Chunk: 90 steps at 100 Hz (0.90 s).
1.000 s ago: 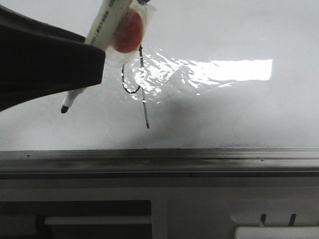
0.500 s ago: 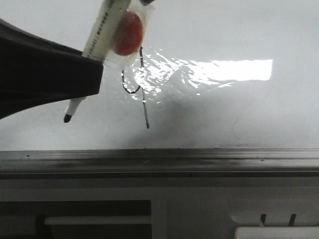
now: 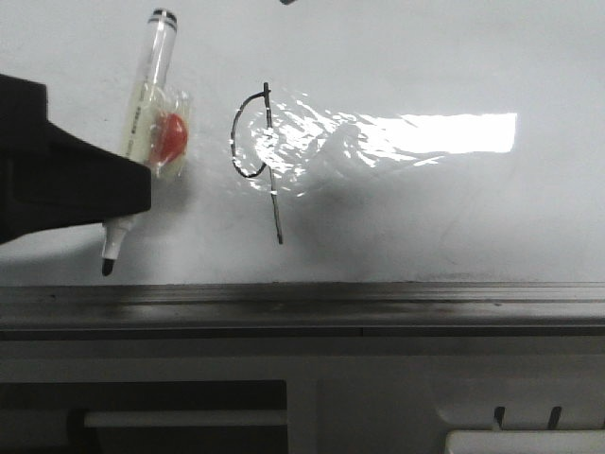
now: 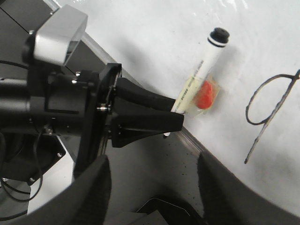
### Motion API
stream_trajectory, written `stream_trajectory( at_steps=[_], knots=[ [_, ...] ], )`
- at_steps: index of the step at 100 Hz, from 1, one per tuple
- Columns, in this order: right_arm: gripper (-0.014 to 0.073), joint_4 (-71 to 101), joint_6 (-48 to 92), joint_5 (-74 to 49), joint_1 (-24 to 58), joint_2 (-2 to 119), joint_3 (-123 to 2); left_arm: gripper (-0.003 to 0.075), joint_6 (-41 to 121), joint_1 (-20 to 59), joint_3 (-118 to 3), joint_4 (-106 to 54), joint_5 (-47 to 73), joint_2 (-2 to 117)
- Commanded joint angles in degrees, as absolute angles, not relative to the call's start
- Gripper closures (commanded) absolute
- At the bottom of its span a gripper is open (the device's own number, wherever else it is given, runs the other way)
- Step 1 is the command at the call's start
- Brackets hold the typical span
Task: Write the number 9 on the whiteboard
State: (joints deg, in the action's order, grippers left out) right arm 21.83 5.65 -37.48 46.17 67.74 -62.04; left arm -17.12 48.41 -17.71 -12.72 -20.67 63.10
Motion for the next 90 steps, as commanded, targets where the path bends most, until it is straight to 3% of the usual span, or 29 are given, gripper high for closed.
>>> stream_trajectory(
  at_steps=[1,73,80,90],
  knots=[
    [0.0236,22.9,6.4,-33.9,46.3,66.5,-63.9,0.0741,-17.4,48.5,-19.3,-17.9,-26.4,64.7],
    [0.0236,22.9,6.4,-34.7,46.3,66.5,-63.9,0.0737,-17.4,48.5,-19.3,-20.7,-28.4,66.3],
    [0.0236,22.9,6.4,-34.7,46.3,66.5,-63.9,0.07,-17.4,48.5,-19.3,-20.7,-28.4,66.3],
    [0.0236,22.9,6.4,-34.7,46.3,66.5,-63.9,0.0565,-17.4,48.5,-19.3,-20.7,-28.4,66.3]
  ],
)
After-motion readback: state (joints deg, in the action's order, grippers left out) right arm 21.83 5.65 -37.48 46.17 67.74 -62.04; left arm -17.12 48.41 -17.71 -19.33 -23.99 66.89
